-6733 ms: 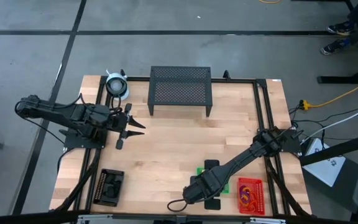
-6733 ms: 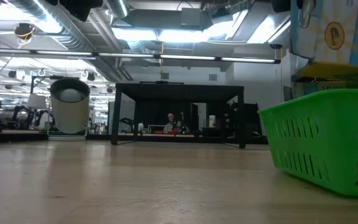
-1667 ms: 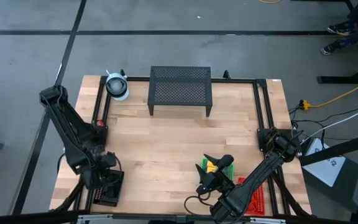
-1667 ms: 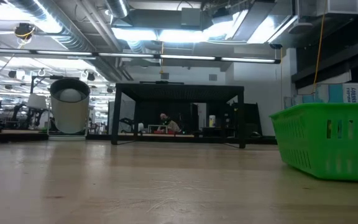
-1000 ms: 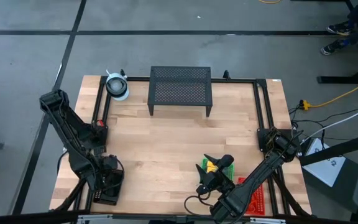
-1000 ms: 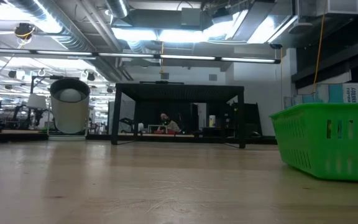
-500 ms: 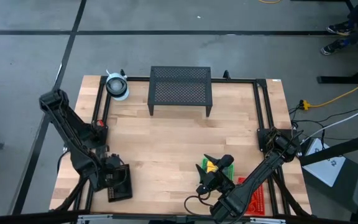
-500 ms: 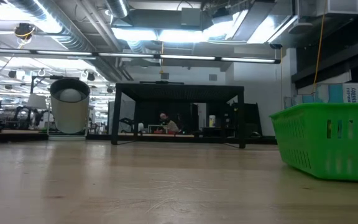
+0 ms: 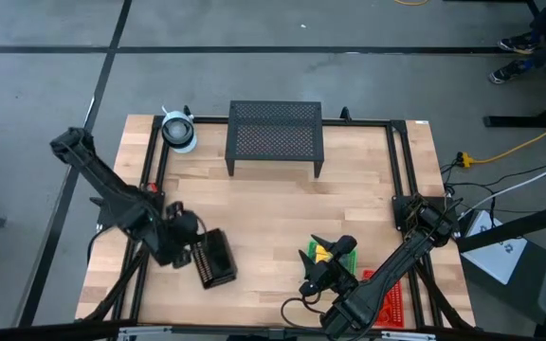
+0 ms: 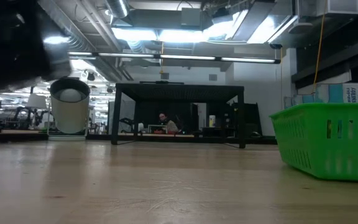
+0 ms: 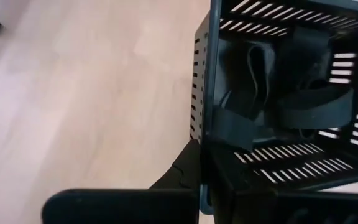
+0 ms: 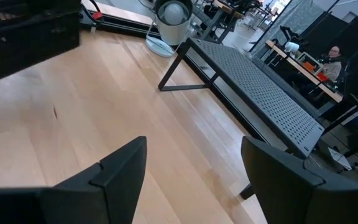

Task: Pick & Place Office Desk Supplies
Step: Put the black bin with rubber bands on the shelf

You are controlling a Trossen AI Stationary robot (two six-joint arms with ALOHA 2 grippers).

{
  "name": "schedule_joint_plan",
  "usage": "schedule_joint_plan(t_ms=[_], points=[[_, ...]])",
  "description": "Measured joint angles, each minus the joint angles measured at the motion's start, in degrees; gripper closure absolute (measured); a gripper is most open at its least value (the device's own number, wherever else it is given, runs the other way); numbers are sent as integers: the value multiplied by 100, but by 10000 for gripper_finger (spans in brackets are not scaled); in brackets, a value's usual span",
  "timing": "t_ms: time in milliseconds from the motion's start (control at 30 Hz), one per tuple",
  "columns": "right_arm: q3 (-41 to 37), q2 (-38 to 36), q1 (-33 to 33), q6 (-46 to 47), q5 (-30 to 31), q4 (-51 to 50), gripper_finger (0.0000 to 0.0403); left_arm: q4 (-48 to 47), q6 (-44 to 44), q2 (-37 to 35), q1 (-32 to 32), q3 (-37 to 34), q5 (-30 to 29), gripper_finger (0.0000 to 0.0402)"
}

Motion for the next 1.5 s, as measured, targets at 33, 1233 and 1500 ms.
schedule_joint_plan(t_ms=[33,1233,1500], points=[[1,0,0,16,0,0,140,6,58,-79,160,18,-6,398],[0,4,0,58,-90,68,140,1659,2601,1031,3155,61,2389,397],[0,4,-2,58,-90,111,140,1858,3238,1735,3627,59,3011,397]])
